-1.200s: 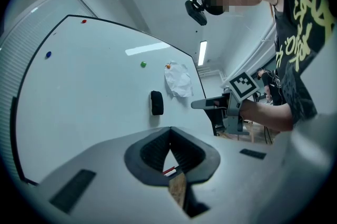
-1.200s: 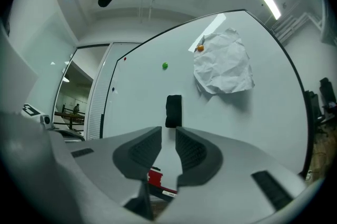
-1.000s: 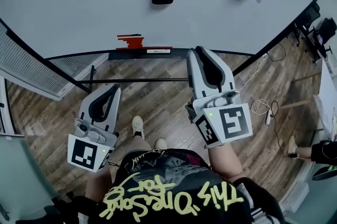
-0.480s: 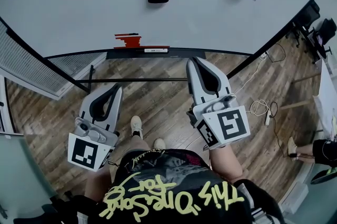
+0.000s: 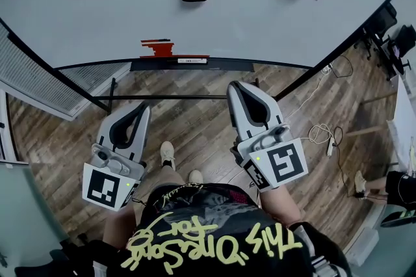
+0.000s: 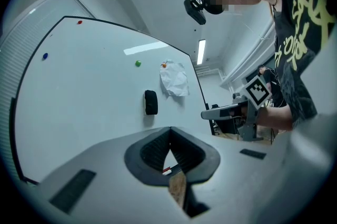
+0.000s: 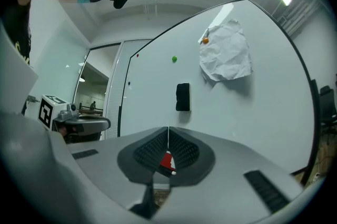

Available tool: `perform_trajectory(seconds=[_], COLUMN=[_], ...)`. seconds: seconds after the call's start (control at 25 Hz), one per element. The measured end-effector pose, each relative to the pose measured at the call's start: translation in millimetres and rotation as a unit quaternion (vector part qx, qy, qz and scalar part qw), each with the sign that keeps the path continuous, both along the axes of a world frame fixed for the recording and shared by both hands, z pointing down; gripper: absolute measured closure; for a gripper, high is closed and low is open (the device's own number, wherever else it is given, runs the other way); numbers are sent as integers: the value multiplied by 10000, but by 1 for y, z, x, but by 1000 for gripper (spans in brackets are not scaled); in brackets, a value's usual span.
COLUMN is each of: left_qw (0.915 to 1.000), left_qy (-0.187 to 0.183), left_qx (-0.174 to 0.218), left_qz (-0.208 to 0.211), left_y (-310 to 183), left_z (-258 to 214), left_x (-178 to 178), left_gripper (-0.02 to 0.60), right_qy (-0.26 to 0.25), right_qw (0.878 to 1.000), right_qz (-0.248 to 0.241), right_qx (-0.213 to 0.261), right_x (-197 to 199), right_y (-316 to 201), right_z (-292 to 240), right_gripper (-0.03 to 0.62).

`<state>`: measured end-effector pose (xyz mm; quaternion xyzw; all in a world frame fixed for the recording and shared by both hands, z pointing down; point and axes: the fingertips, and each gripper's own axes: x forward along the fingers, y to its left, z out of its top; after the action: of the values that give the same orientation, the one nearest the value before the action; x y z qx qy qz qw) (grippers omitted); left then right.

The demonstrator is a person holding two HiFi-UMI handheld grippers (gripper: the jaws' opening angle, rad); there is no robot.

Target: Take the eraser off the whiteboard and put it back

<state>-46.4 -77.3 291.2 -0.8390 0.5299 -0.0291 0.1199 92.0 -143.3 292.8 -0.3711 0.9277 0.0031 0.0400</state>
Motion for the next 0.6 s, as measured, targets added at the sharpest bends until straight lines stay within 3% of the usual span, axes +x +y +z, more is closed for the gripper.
perform_trajectory(seconds=[0.6], left_qw=[10000], left_qy=[-7], left_qx=[55], left_qz=[-17], left_y=[0], left_z=[-2], left_x=[5], left_gripper=[574], right_qy=[74], right_qw=[9999], right_qz=[-67], right_qx=[33], right_x=[1], right_y=[7], right_z=[5], right_gripper=[585])
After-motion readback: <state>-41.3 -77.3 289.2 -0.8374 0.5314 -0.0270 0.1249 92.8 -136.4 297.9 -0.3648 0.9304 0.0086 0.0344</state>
